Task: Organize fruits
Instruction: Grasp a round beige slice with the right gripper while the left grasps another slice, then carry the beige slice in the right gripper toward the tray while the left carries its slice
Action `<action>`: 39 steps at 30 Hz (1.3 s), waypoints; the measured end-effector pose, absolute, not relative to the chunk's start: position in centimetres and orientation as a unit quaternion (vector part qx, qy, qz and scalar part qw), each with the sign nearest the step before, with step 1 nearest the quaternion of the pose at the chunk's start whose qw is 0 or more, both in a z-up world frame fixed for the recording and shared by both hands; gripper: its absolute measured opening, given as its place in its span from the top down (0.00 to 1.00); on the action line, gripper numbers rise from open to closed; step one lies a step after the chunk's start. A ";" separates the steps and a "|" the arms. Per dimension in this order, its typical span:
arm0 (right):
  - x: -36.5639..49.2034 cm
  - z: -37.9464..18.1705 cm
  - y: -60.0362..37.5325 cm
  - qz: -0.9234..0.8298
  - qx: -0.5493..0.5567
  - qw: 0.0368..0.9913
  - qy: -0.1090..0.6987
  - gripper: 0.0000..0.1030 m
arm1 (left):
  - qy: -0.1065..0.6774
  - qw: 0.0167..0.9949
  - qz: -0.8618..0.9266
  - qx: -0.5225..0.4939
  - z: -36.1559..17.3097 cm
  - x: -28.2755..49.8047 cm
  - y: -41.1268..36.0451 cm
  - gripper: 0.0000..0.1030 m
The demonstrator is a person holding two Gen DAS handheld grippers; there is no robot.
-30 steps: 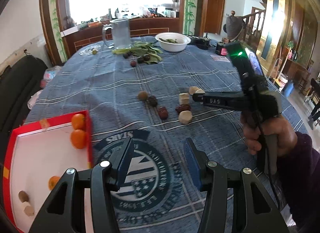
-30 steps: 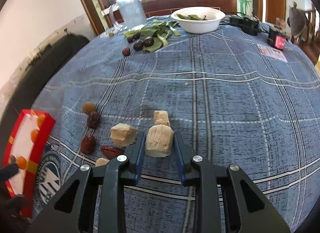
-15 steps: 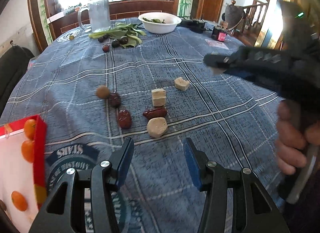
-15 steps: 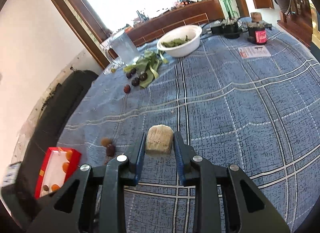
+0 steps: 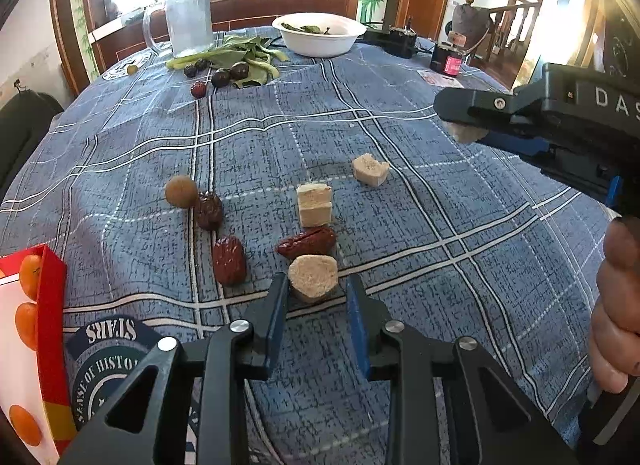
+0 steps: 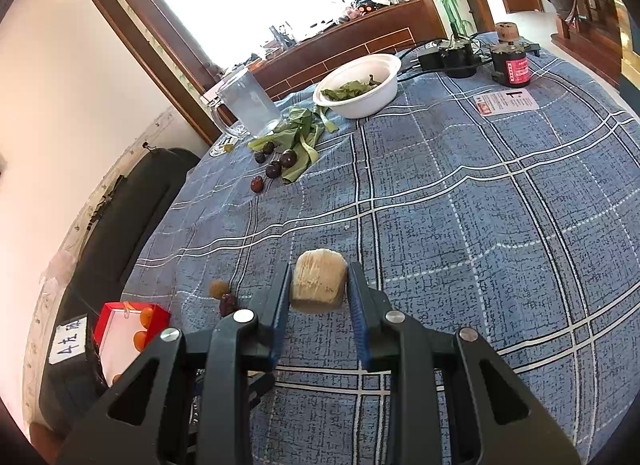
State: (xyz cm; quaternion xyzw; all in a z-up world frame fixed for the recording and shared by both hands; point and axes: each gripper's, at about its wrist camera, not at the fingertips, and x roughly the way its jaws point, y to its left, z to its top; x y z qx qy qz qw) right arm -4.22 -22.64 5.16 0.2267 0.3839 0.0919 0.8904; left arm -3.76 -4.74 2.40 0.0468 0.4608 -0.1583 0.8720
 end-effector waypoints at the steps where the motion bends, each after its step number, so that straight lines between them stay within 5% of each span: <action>1: -4.2 5.1 -22.7 0.092 0.227 0.890 0.385 0.71 | 0.459 0.873 -0.158 0.048 2.4 -3.6 -4.8 0.76; 19: -4.2 4.8 -22.2 0.093 0.222 0.890 0.388 0.71 | 0.431 0.889 -0.136 0.066 2.4 -4.3 -5.5 0.77; 39: -5.7 5.9 -19.1 0.136 0.193 0.902 0.361 0.71 | 0.342 0.926 -0.142 0.079 9.2 -9.8 -3.5 0.77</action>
